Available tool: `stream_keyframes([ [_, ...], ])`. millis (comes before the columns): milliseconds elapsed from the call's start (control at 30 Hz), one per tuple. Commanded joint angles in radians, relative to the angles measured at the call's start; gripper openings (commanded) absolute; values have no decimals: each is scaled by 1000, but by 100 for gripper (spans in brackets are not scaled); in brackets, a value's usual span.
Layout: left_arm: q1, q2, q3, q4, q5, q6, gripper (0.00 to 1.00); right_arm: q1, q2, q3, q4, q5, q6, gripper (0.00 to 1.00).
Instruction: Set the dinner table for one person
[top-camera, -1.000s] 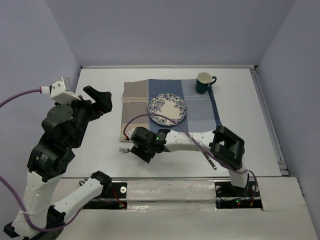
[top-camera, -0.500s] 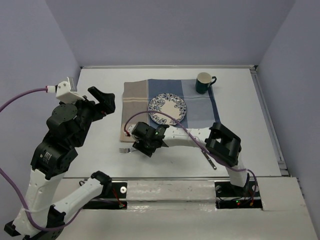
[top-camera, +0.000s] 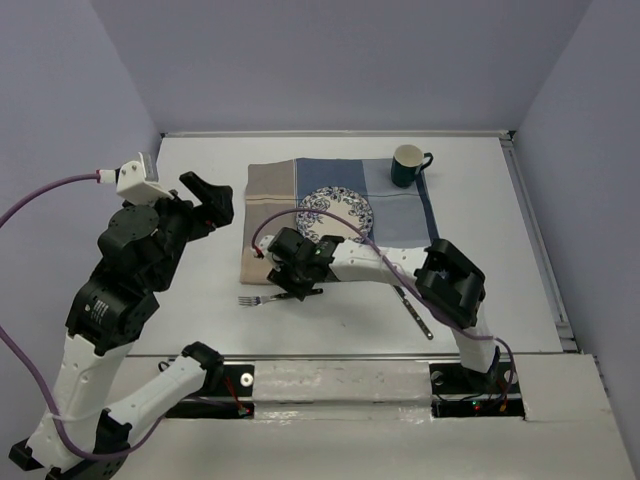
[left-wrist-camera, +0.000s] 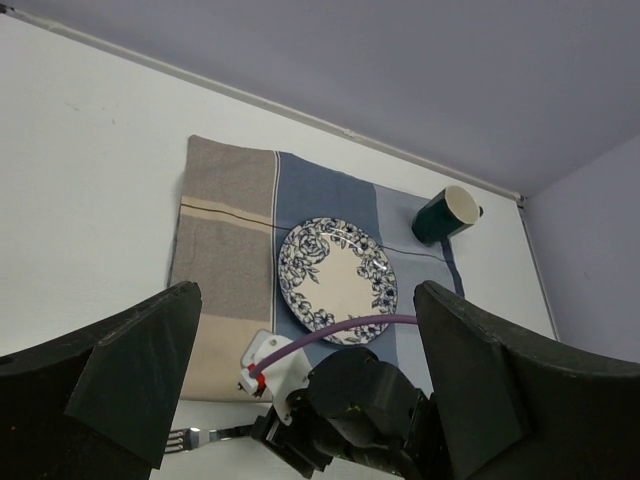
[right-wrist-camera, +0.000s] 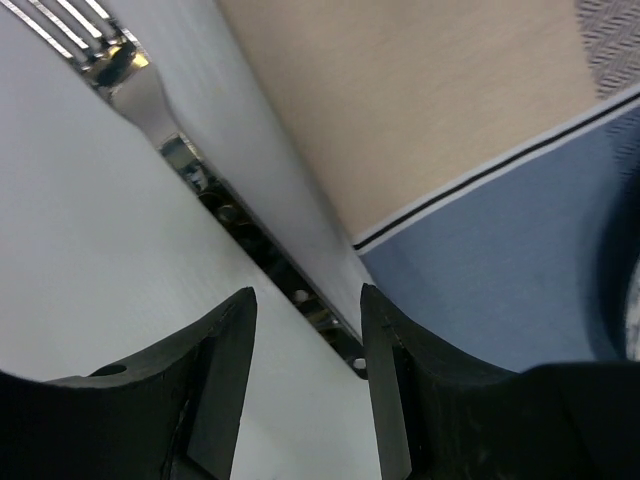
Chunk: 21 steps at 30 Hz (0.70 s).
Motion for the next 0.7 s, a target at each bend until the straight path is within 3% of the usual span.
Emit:
stream_keyframes([
  [0,2,0,-14,40,-3,16,99,-12,4,52,4,-21,-37,52],
  [500,0,0,-19,26,-29,24,99,-12,32,-38,29,-126,-7,53],
  [567,0,0,-11,22,-30,25,99,-12,43,-38,29,-135,-3,44],
  [633,2,0,-3,17,-34,27,99,-3,37,-37,30,-141,9,27],
  [667,0,-1,0,11,-43,31,99,-3,26,-38,33,-162,16,13],
])
